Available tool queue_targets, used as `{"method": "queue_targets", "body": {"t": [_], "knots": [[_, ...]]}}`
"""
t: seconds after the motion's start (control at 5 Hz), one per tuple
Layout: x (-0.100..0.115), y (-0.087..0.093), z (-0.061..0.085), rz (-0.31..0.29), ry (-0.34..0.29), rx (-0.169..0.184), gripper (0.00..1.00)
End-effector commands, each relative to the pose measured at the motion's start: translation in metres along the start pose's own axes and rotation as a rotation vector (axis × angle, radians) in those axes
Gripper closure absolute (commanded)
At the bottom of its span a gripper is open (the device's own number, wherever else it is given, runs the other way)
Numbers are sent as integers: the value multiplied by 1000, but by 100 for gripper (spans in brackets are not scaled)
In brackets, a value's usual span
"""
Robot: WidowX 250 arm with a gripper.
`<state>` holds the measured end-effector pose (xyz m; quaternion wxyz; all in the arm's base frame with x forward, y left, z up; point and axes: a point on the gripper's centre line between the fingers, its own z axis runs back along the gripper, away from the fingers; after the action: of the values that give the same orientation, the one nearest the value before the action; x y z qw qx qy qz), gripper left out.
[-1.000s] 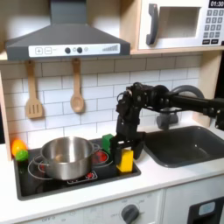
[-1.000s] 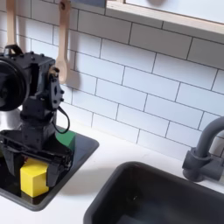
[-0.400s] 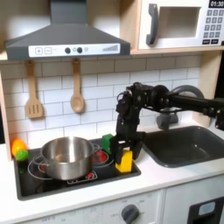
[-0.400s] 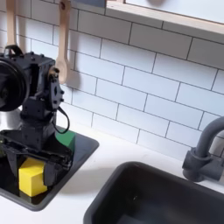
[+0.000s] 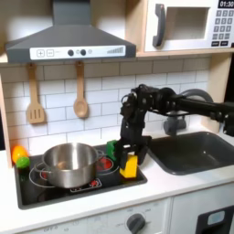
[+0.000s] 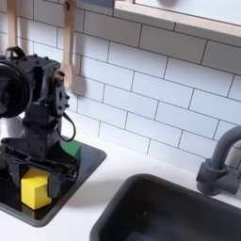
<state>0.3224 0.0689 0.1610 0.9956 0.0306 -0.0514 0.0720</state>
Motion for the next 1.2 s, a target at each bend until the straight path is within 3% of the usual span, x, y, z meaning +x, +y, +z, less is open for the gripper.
{"method": "queue_targets", "body": {"t": [0.0,0.4,1.0], "knots": [[8,16,22,52,-35,-44,100],[14,21,39,76,-52,-77,100],[33,36,46,133,-71,-75,100]]}}
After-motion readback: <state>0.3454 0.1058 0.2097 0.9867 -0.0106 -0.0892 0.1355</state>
